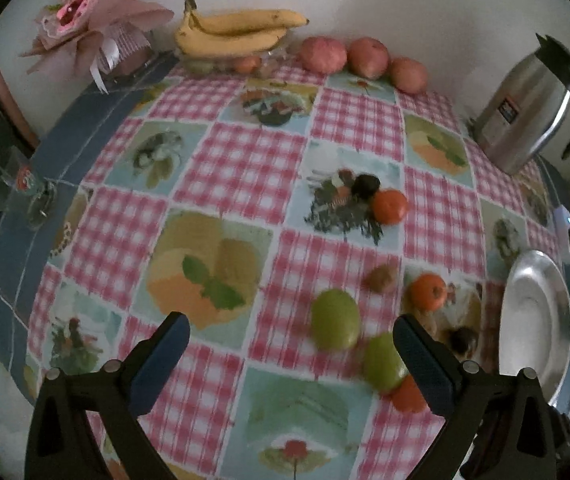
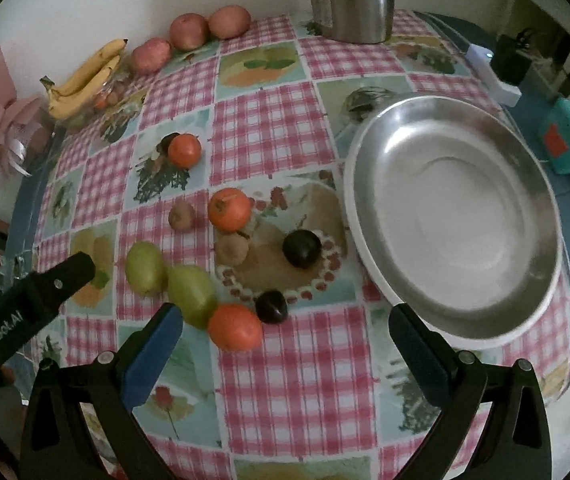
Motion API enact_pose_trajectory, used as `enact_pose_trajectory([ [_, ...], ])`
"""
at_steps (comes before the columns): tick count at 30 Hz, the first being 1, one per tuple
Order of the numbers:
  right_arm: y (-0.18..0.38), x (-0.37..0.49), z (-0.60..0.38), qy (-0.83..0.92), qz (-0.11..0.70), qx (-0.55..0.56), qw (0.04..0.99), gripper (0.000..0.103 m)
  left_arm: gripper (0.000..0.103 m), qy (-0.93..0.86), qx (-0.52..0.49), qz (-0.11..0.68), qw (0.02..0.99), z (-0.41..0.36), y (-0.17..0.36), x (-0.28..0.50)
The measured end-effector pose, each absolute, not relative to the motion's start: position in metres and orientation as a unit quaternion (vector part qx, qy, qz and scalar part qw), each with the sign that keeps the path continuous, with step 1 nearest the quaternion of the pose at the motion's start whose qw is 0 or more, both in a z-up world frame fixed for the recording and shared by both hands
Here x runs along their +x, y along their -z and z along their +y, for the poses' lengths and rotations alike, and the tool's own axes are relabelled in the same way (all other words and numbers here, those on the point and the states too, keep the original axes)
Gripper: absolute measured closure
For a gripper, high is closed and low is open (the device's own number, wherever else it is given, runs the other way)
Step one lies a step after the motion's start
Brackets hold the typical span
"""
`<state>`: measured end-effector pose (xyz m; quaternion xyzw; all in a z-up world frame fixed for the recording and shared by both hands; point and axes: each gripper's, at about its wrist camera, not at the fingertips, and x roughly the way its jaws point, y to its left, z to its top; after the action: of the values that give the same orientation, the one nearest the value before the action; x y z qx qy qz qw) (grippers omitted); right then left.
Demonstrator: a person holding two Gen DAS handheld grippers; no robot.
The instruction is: Organize fruits
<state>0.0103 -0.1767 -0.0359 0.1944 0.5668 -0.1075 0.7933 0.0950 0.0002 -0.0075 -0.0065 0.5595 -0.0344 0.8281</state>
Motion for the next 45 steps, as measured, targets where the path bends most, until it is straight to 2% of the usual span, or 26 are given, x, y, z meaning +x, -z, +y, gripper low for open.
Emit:
enact_pose_trajectory([
  [10, 0.038, 0.035, -0.197, 0.132, 0.533, 0.216, 0.807, 0.0, 0.0, 0.027, -0.039, 0.54, 0.84, -0.001, 0.014, 0.117],
  [26, 0.042, 0.038, -0.204, 0.118, 0.513, 0.252, 0.812, 0.001, 0.0, 0.044, -0.051, 0.564, 0.823, -0.002, 0.027, 0.112],
  [28, 0.043, 0.037, -0.202, 0.116, 0.514, 0.25, 0.812, 0.012, 0.001, 0.041, -0.047, 0.567, 0.821, -0.002, 0.03, 0.111],
  [29, 0.042, 0.036, -0.201, 0.115, 0.514, 0.244, 0.814, 0.024, 0.001, 0.041, -0.048, 0.573, 0.817, -0.002, 0.033, 0.111],
  [30, 0.042, 0.036, -0.2, 0.117, 0.514, 0.237, 0.816, 0.03, 0.002, 0.041, -0.052, 0.578, 0.813, -0.002, 0.037, 0.112],
  [32, 0.044, 0.036, -0.198, 0.117, 0.518, 0.23, 0.816, 0.031, 0.007, 0.045, -0.062, 0.59, 0.804, -0.001, 0.044, 0.114],
  [34, 0.048, 0.038, -0.196, 0.11, 0.525, 0.229, 0.813, 0.041, 0.012, 0.047, -0.066, 0.598, 0.798, -0.002, 0.049, 0.114],
  [37, 0.054, 0.041, -0.193, 0.105, 0.537, 0.22, 0.808, 0.047, 0.017, 0.05, -0.061, 0.608, 0.79, -0.007, 0.057, 0.114],
  [39, 0.058, 0.042, -0.192, 0.105, 0.545, 0.215, 0.804, 0.055, 0.02, 0.053, -0.063, 0.616, 0.784, -0.01, 0.062, 0.115],
  [41, 0.063, 0.043, -0.192, 0.105, 0.553, 0.214, 0.799, 0.057, 0.021, 0.054, -0.065, 0.623, 0.777, -0.012, 0.068, 0.115],
  [45, 0.067, 0.043, -0.195, 0.119, 0.56, 0.202, 0.795, 0.058, 0.034, 0.056, -0.071, 0.641, 0.762, -0.015, 0.081, 0.115],
])
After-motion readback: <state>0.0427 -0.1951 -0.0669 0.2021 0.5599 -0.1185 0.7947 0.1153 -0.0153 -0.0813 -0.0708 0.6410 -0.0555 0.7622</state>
